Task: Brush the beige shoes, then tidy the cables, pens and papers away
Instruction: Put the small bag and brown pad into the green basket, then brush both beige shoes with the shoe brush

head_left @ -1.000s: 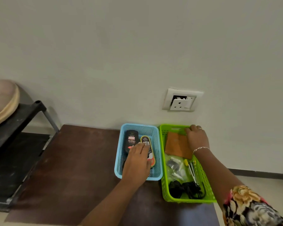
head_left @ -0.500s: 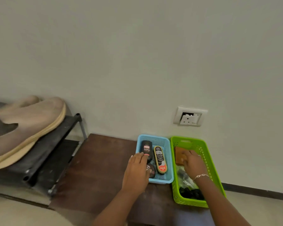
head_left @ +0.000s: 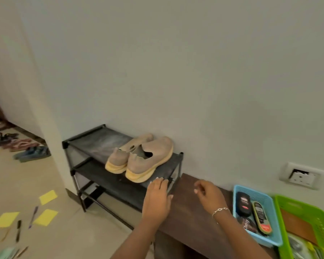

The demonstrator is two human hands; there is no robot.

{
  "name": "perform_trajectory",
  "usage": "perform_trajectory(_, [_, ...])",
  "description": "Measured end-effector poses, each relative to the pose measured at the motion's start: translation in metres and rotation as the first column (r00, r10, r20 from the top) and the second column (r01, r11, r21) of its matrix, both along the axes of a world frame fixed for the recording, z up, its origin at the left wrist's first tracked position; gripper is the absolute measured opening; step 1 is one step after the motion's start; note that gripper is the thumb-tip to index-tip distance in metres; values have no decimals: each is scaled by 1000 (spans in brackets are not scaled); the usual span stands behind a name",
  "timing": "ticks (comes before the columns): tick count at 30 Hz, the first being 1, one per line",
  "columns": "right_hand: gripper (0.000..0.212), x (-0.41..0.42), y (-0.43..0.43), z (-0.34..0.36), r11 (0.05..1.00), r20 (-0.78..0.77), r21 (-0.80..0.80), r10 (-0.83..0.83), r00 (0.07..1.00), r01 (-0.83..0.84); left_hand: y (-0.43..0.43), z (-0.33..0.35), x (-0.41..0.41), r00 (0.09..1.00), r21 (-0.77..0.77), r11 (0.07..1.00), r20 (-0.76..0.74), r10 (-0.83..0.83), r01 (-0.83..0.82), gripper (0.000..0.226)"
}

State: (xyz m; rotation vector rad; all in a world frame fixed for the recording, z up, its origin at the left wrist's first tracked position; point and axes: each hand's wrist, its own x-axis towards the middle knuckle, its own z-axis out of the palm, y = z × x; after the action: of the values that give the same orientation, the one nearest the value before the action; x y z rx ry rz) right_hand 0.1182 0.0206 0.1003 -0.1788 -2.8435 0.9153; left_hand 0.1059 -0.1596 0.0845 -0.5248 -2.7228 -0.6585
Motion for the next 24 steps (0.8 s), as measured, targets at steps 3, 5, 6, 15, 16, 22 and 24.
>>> perform_trajectory(3, [21,-28,-51,15,997,59,-5,83,995,-83,-46,14,-17,993,-29,996,-83,85,-87,54])
perform_trajectory(5, [26,-46,-80,24,992,108,-10,128,986,-128,-73,14,-40,977,-1,991,-168,131,-133,58])
perform_trajectory(6, [31,-55,-92,28,989,137,-1,145,980,-146,-83,16,-51,969,15,987,-189,160,-160,58])
perform_trajectory(15, [68,-117,-168,41,989,394,28,124,910,-147,-121,29,-126,949,-246,923,36,312,-294,59])
perform_trajectory(16, [66,-120,-173,39,989,407,47,110,907,-140,-121,30,-130,941,-232,926,91,326,-299,56])
perform_trajectory(22, [29,-121,-166,26,998,240,60,-27,970,12,-117,20,-142,929,-52,944,168,330,-326,18])
perform_trajectory(24, [22,-117,-161,22,999,198,30,-19,980,13,-113,18,-142,932,-36,940,123,340,-338,14])
